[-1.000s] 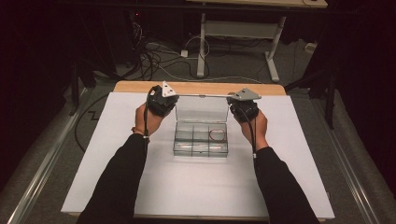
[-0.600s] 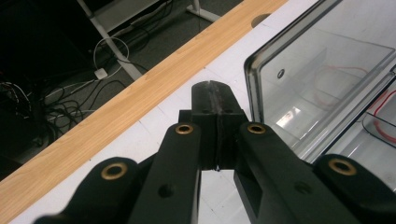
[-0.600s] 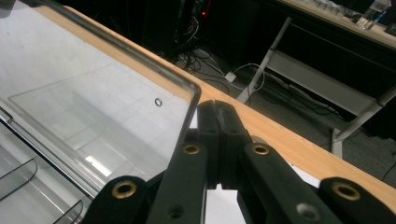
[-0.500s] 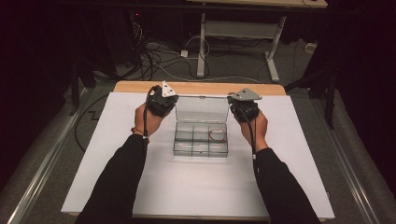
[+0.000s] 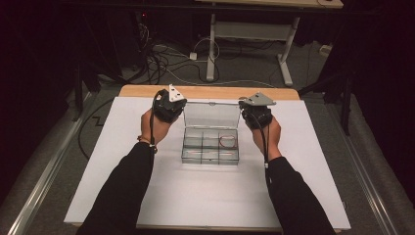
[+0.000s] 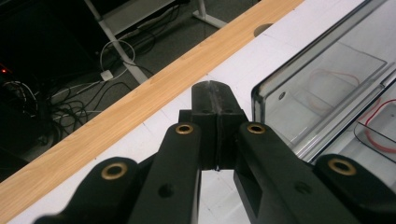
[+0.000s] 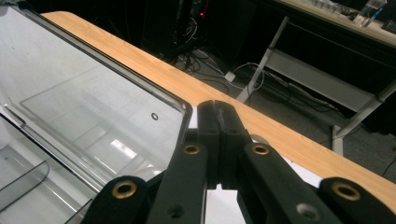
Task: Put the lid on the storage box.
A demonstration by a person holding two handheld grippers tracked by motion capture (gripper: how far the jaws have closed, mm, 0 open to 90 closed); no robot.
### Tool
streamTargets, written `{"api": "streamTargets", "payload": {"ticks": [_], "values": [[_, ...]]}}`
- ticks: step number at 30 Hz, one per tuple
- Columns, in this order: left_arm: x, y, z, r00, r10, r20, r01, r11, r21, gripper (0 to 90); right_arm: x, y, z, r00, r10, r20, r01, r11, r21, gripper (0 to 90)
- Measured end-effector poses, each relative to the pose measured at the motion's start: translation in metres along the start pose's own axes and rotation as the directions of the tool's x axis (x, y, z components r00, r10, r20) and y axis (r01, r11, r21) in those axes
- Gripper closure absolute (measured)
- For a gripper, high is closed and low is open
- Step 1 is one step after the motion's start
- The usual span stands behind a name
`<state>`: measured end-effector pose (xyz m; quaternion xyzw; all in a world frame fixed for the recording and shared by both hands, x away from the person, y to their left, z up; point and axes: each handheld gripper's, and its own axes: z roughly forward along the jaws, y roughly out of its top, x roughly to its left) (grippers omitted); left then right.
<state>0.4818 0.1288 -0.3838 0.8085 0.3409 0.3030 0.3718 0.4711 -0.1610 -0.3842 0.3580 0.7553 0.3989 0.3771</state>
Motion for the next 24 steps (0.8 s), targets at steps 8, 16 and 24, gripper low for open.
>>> {"api": "streamTargets", "payload": {"ticks": [8,16,24], "values": [[-0.003,-0.003,-0.004,1.0000,-0.004,0.000,0.004,1.0000,-0.006,87.9,0.004,0.001,-0.004,0.9999,-0.002,0.017,0.002,0.9999,0.015,90.0],[-0.006,-0.007,-0.007,0.9999,-0.014,0.006,0.014,0.9997,-0.020,87.9,0.008,0.000,-0.007,0.9997,0.006,0.022,-0.006,0.9998,0.021,90.0],[-0.010,-0.011,-0.009,1.0000,-0.008,-0.002,0.008,0.9996,-0.028,87.8,0.010,-0.002,-0.010,0.9997,0.002,0.024,-0.002,0.9999,0.013,90.0]]}}
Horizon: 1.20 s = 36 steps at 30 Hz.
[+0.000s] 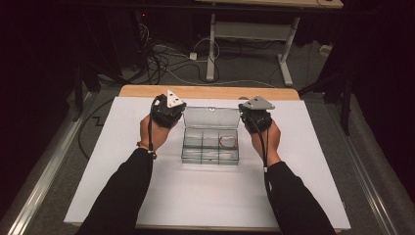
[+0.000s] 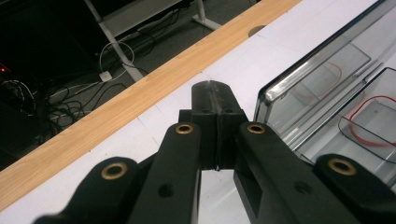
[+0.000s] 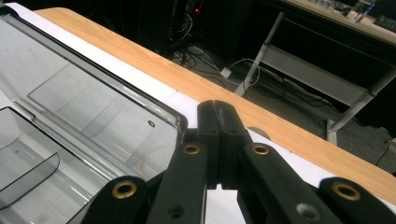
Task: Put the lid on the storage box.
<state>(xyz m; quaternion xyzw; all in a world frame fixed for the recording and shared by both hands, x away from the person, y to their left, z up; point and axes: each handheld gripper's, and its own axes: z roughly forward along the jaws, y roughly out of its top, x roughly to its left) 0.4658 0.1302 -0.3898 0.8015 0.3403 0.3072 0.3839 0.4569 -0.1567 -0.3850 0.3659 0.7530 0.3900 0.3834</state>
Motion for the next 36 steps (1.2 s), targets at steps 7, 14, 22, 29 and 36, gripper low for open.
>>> {"api": "streamTargets", "payload": {"ticks": [7,14,22,29,36], "values": [[-0.003,-0.003,-0.002,1.0000,0.000,-0.005,0.000,0.9999,-0.014,87.8,0.000,-0.003,-0.002,0.9998,0.011,-0.014,-0.011,0.9999,-0.012,90.0],[-0.006,-0.006,-0.005,0.9999,-0.006,-0.016,0.006,0.9997,-0.022,87.8,0.002,-0.006,-0.004,0.9998,0.018,-0.010,-0.018,0.9995,-0.025,90.0],[-0.009,-0.009,-0.007,0.9998,-0.013,-0.017,0.013,0.9994,-0.032,87.8,0.005,-0.009,-0.008,0.9999,0.013,-0.004,-0.013,0.9992,-0.037,90.0],[-0.012,-0.012,-0.009,0.9997,-0.003,-0.025,0.002,0.9994,-0.035,87.8,0.008,-0.012,-0.011,0.9998,0.018,0.003,-0.018,0.9989,-0.043,90.0],[-0.016,-0.016,-0.012,0.9996,0.001,-0.028,-0.002,0.9992,-0.039,87.6,0.010,-0.015,-0.014,0.9998,0.020,-0.001,-0.020,0.9986,-0.048,90.0]]}}
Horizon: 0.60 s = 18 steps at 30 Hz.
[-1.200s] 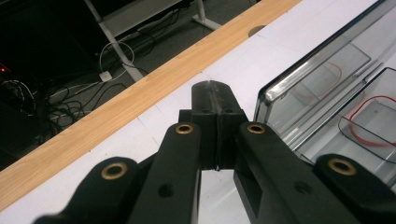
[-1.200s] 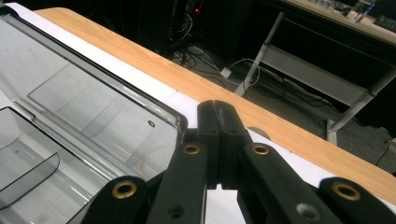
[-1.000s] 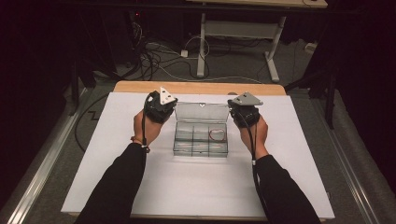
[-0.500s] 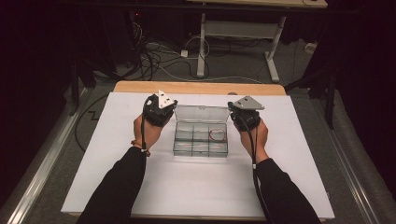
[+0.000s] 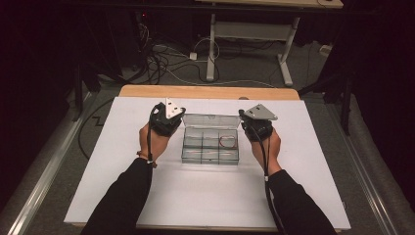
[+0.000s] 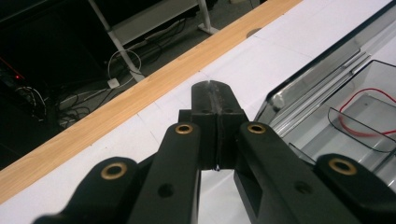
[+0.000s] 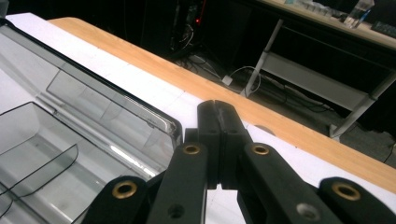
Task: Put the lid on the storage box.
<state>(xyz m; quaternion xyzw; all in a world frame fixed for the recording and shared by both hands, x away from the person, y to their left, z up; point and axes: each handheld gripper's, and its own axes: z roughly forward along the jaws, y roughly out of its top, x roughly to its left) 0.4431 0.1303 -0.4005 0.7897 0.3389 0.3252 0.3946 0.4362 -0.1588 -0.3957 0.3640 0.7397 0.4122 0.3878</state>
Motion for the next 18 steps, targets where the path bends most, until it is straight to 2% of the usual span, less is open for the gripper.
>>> {"api": "streamTargets", "payload": {"ticks": [3,6,9,18], "values": [[-0.0018,-0.0010,-0.0009,1.0000,0.008,0.001,-0.008,1.0000,0.000,85.3,0.0018,-0.0011,-0.0014,1.0000,-0.003,-0.006,0.003,1.0000,0.003,90.0],[-0.0035,-0.0022,-0.0013,1.0000,0.005,0.006,-0.005,1.0000,-0.003,87.3,0.0028,-0.0022,-0.0027,0.9999,-0.010,-0.006,0.010,0.9999,-0.003,90.0],[-0.0040,-0.0034,-0.0016,1.0000,-0.003,0.009,0.003,1.0000,-0.005,87.4,0.0026,-0.0033,-0.0031,0.9999,0.008,-0.015,-0.008,1.0000,-0.003,90.0],[-0.0077,-0.0069,-0.0043,0.9999,0.010,0.008,-0.010,0.9999,-0.002,87.9,0.0057,-0.0069,-0.0073,0.9998,0.004,-0.021,-0.004,1.0000,0.002,90.0]]}}
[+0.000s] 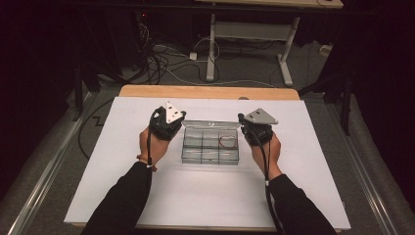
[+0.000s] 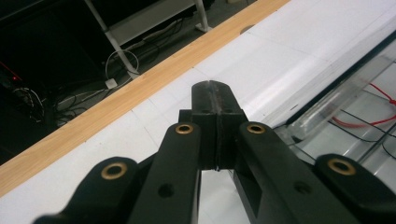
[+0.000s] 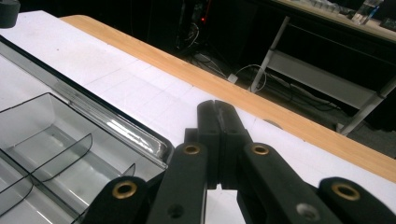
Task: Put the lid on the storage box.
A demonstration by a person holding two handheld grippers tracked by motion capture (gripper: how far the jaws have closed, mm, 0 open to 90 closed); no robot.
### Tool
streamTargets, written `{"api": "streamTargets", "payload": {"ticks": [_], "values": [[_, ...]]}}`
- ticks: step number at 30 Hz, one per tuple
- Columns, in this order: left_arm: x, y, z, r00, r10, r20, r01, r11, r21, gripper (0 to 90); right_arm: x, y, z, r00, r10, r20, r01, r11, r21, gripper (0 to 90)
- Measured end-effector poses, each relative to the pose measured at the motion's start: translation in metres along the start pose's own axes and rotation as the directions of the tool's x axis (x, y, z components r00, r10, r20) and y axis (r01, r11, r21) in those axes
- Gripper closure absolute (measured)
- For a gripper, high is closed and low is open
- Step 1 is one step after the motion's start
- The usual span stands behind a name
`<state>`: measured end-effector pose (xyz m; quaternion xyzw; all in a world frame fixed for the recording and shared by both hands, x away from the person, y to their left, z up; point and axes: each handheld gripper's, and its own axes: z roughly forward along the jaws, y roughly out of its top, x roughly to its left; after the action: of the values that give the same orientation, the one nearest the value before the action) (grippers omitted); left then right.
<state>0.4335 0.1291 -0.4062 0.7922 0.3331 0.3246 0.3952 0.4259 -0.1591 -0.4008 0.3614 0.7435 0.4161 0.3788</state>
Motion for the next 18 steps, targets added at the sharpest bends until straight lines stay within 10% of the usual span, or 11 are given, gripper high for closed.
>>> {"api": "streamTargets", "payload": {"ticks": [18], "values": [[-0.0069,-0.0087,-0.0044,0.9998,0.021,0.005,-0.021,0.9998,0.001,87.8,0.0046,-0.0079,-0.0068,0.9998,-0.020,-0.010,0.020,0.9998,-0.006,90.0]]}}
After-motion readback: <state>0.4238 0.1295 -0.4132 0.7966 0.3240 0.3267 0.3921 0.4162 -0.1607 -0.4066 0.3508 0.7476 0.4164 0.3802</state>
